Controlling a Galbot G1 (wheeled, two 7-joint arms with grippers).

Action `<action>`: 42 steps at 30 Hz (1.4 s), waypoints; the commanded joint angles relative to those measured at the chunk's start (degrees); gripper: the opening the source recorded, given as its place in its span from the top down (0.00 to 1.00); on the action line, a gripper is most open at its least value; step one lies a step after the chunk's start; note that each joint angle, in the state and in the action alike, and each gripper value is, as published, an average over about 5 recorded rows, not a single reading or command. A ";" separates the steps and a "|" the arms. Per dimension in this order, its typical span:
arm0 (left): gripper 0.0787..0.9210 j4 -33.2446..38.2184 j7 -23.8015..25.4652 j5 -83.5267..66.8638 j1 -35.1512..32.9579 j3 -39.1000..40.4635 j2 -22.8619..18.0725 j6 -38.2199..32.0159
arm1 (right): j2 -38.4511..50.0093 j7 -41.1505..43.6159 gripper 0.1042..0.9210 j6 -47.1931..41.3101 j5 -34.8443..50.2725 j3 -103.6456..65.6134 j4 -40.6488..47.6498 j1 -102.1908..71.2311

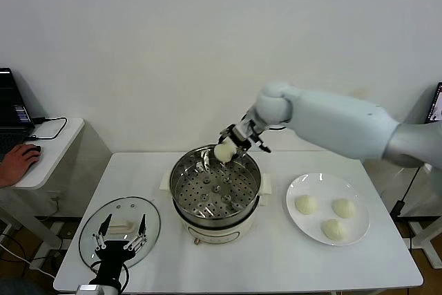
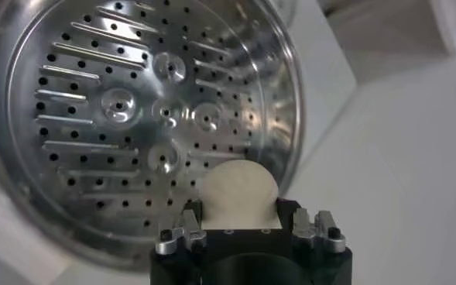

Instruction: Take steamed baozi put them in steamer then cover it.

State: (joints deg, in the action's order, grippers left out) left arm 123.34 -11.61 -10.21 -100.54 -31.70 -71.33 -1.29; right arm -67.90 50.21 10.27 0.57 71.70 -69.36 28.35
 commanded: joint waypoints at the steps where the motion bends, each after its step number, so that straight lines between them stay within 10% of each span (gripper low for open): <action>1: 0.12 0.12 0.02 -0.32 0.09 -0.06 0.08 0.00 | -7.31 -0.66 0.40 9.15 -9.14 2.58 5.79 -1.77; 18: 0.12 -1.03 0.10 -0.44 0.91 -0.07 0.05 -0.06 | -9.28 -3.43 0.39 18.27 -20.19 0.19 11.93 -4.94; 25: 0.12 -0.91 0.21 -0.31 0.84 0.03 -0.24 -0.06 | -7.83 -2.44 0.22 16.47 -14.81 0.53 8.71 -2.98; 33: 0.12 -0.29 0.36 -0.11 0.53 0.08 -0.39 0.00 | 1.74 4.51 0.12 -8.75 8.39 2.14 -5.33 6.70; 42: 0.12 0.53 0.30 -0.14 -0.19 -0.37 0.36 -0.07 | 20.23 5.78 0.12 -26.79 15.25 2.65 -19.34 12.71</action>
State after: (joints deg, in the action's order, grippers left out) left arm 123.79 -11.31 -10.33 -100.74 -32.08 -70.98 -1.34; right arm -62.27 53.51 1.48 5.15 73.88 -75.77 35.07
